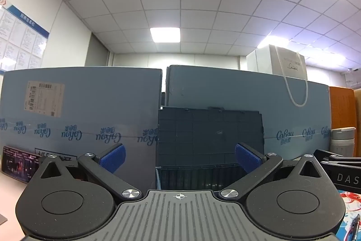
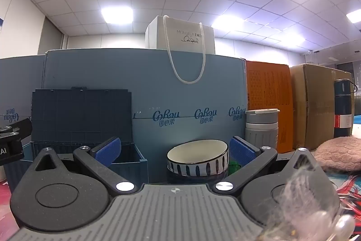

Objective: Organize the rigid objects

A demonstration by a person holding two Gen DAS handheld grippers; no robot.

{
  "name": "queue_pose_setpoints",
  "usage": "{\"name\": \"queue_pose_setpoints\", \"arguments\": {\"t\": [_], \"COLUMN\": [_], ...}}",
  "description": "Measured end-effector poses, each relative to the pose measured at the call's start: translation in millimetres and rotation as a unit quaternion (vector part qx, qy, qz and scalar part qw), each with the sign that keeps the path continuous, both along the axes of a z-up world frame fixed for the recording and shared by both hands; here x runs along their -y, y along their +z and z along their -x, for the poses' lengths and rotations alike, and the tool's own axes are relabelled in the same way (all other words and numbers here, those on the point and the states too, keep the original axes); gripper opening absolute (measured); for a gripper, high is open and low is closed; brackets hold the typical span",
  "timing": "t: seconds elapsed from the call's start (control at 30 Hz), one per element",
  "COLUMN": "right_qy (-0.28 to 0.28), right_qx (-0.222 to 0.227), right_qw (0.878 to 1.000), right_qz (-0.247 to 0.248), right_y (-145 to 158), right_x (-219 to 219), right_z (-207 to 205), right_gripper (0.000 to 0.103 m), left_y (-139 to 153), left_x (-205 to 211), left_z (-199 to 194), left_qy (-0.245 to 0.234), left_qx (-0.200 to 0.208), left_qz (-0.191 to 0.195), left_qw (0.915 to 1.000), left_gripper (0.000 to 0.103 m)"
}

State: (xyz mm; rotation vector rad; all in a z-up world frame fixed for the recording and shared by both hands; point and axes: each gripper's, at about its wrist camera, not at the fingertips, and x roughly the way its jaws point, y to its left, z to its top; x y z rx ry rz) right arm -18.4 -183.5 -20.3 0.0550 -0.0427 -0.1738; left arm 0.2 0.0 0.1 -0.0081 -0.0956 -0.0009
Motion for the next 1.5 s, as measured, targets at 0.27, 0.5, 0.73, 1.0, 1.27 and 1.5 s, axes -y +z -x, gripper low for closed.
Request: {"name": "queue_pose_setpoints", "arguments": {"t": [0.27,0.5,0.73,1.0,1.27,1.5], "right_qy": [-0.001,0.003,0.016,0.019,0.020,0.019], "right_qx": [-0.003,-0.003,0.002,0.003,0.002,0.000], "right_qw": [1.000,1.000,1.000,0.999,0.999,1.000], "right_qz": [-0.003,-0.010,-0.025,-0.026,-0.026,-0.024], "right_y": [-1.8,-1.8,-2.4,-1.9,-2.3,-2.4], "right_x": [-0.5,1.8,6.2,6.1,6.0,5.1], "right_z": [-1.5,1.1,3.9,5.5,5.2,4.0], "right_gripper": [0.103,0.103,0.103,0.103,0.103,0.103], "left_y": [0.5,-1.8,-3.8,-3.7,-3.5,-3.1], "left_x": [2.2,5.1,5.1,0.8,3.8,3.0], "left_z": [0.7,-2.3,-4.4,-7.2,-7.0,-4.7], "left_qy": [-0.005,-0.024,-0.028,-0.029,-0.042,-0.034], "left_qx": [-0.005,-0.009,-0.014,-0.016,-0.019,-0.026], "left_qz": [0.000,-0.014,-0.016,-0.005,-0.011,-0.010], "left_qw": [1.0000,0.9996,0.9994,0.9994,0.9989,0.9990], "left_gripper": [0.103,0.103,0.103,0.103,0.103,0.103]}}
